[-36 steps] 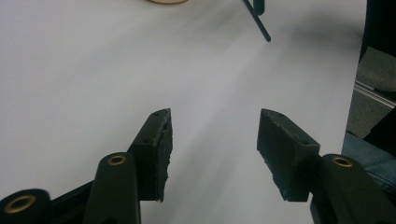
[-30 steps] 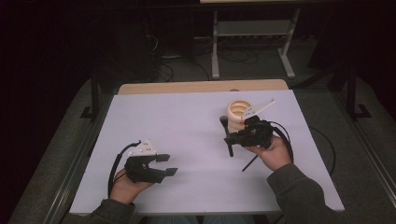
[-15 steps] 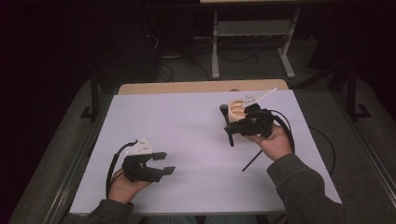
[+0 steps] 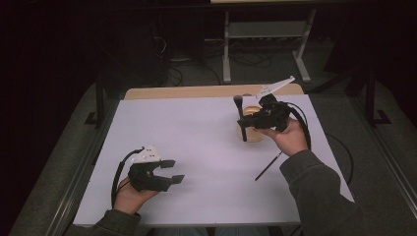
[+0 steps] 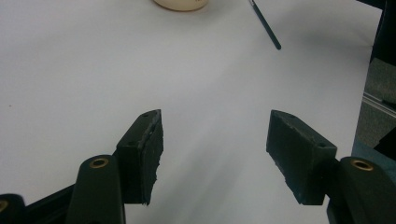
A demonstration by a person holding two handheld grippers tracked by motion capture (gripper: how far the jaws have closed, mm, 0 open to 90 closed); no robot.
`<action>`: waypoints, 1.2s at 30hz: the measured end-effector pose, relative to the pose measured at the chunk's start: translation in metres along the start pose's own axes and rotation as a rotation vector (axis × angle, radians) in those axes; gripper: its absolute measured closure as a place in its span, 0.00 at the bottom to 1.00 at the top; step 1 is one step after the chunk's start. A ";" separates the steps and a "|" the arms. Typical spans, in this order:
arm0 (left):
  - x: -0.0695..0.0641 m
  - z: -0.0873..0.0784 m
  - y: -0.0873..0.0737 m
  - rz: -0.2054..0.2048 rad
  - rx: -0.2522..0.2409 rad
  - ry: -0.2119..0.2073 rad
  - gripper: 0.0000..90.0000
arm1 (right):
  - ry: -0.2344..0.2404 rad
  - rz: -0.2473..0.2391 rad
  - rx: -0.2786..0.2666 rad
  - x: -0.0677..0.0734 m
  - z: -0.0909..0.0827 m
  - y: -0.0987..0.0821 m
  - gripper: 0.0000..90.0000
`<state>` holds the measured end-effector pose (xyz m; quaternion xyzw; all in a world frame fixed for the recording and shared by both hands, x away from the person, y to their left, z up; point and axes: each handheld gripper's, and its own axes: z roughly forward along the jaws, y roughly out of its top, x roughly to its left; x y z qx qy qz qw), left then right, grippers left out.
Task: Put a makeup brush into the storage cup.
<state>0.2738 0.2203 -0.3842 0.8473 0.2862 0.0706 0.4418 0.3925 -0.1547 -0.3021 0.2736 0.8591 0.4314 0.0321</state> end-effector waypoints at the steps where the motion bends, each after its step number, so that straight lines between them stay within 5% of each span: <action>1: 0.000 0.000 0.000 0.000 0.001 0.000 0.40 | -0.007 0.008 0.002 -0.001 -0.002 0.002 0.87; 20: 0.002 -0.001 0.000 -0.001 -0.001 -0.002 0.39 | -0.102 0.090 -0.022 -0.033 -0.017 0.026 0.87; 36: 0.002 -0.002 0.001 -0.009 -0.011 -0.006 0.36 | -0.169 0.181 -0.044 -0.060 -0.012 0.025 0.87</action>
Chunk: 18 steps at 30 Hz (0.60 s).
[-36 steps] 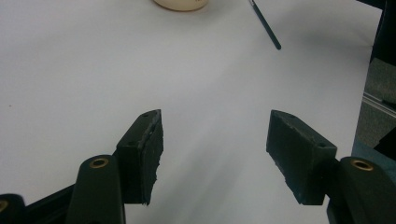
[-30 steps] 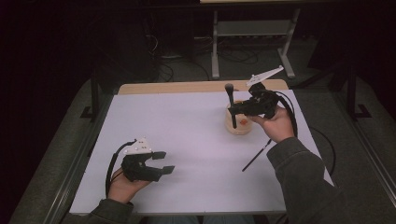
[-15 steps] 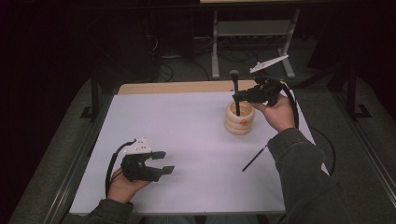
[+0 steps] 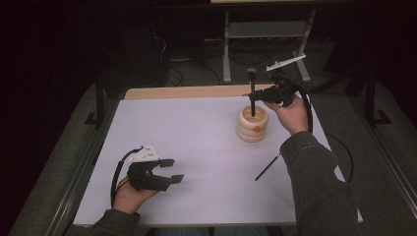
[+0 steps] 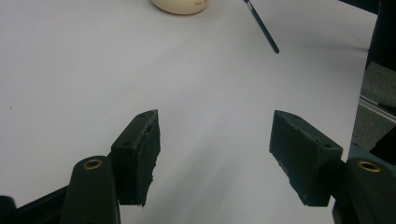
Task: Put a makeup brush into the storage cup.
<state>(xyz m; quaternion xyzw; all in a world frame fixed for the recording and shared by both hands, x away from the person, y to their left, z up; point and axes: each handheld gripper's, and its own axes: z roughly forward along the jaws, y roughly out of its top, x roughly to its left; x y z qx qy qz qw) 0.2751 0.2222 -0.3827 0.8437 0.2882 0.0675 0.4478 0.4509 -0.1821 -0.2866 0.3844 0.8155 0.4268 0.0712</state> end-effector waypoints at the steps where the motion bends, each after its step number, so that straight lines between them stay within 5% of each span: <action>1: 0.000 0.001 0.000 -0.002 -0.003 -0.002 0.36 | -0.006 0.001 -0.002 -0.002 0.001 -0.001 0.87; 18: -0.001 0.001 0.000 0.004 0.006 -0.004 0.34 | -0.064 0.061 -0.018 -0.014 0.012 -0.009 0.87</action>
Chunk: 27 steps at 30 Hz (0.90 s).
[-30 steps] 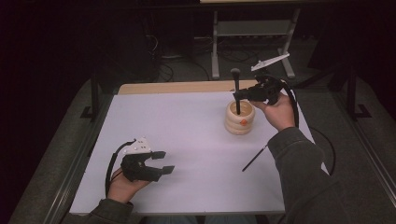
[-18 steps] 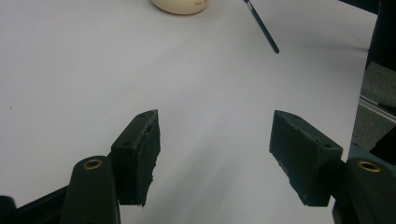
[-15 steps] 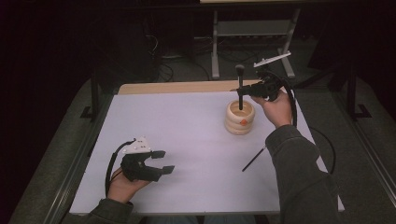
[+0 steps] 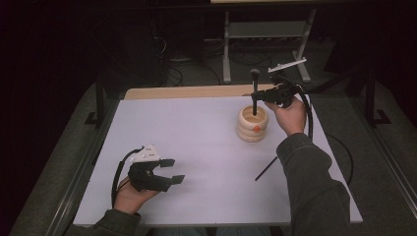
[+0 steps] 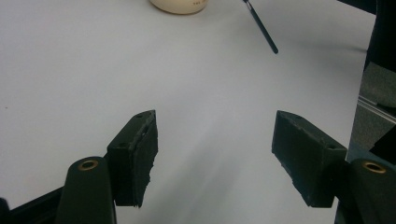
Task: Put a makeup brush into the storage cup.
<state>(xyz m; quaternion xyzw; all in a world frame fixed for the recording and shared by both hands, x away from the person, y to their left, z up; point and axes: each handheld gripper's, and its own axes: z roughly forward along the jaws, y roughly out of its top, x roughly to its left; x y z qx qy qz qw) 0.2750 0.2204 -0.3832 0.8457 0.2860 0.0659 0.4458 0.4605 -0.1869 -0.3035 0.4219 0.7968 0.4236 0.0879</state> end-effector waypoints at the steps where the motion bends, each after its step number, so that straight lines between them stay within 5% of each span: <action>1: 0.000 0.000 0.000 0.000 -0.001 0.002 0.34 | -0.003 0.003 0.001 0.000 0.001 0.000 0.87; 27: -0.001 0.000 0.001 -0.005 -0.004 0.003 0.33 | -0.009 0.024 0.017 -0.007 0.014 -0.014 0.87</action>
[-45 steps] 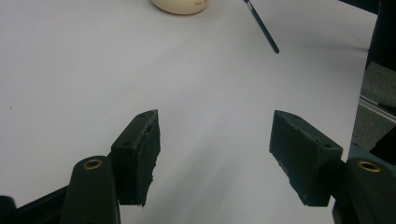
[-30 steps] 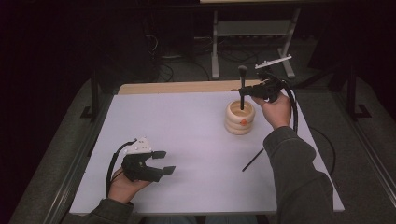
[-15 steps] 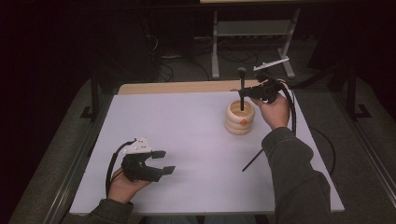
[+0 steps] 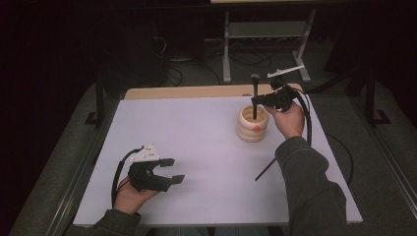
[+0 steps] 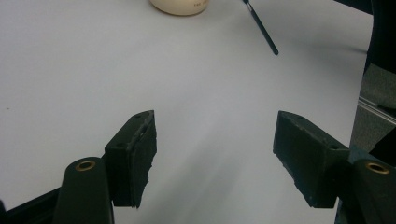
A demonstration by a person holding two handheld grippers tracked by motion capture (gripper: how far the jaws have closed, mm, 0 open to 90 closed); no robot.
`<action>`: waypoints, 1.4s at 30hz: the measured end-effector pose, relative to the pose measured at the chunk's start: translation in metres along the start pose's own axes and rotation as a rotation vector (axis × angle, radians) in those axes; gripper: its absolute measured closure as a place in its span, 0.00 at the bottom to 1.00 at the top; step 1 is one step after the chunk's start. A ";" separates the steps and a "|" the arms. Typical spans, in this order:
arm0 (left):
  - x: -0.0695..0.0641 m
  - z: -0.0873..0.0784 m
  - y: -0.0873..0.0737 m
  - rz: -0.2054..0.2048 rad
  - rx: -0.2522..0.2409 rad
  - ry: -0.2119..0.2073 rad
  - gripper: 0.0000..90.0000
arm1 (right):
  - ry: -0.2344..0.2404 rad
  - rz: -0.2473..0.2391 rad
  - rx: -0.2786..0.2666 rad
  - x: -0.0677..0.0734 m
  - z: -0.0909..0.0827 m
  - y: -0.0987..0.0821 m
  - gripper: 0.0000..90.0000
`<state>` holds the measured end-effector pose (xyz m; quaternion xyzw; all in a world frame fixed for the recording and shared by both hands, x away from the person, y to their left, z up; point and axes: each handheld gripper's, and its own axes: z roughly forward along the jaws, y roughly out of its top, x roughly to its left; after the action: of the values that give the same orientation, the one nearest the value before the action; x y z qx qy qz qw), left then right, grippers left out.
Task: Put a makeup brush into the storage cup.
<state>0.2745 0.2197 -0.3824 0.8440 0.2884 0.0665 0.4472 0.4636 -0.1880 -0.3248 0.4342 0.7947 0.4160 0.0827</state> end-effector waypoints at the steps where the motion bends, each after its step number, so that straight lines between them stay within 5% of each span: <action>1: 0.000 0.000 0.000 0.002 0.001 0.000 0.33 | -0.006 -0.005 0.011 0.000 0.001 0.000 0.87; 21: 0.000 0.001 0.000 -0.001 0.000 -0.001 0.33 | 0.018 0.019 0.000 -0.001 0.011 -0.013 0.87; 39: 0.001 0.002 0.000 0.001 0.005 -0.012 0.33 | -0.014 0.008 0.054 -0.002 0.017 -0.019 0.86; 42: 0.001 0.002 0.000 0.002 0.006 -0.011 0.33 | -0.027 0.011 0.045 -0.002 0.017 -0.020 0.78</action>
<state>0.2760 0.2187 -0.3841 0.8459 0.2854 0.0613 0.4464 0.4606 -0.1846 -0.3505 0.4459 0.8003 0.3926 0.0813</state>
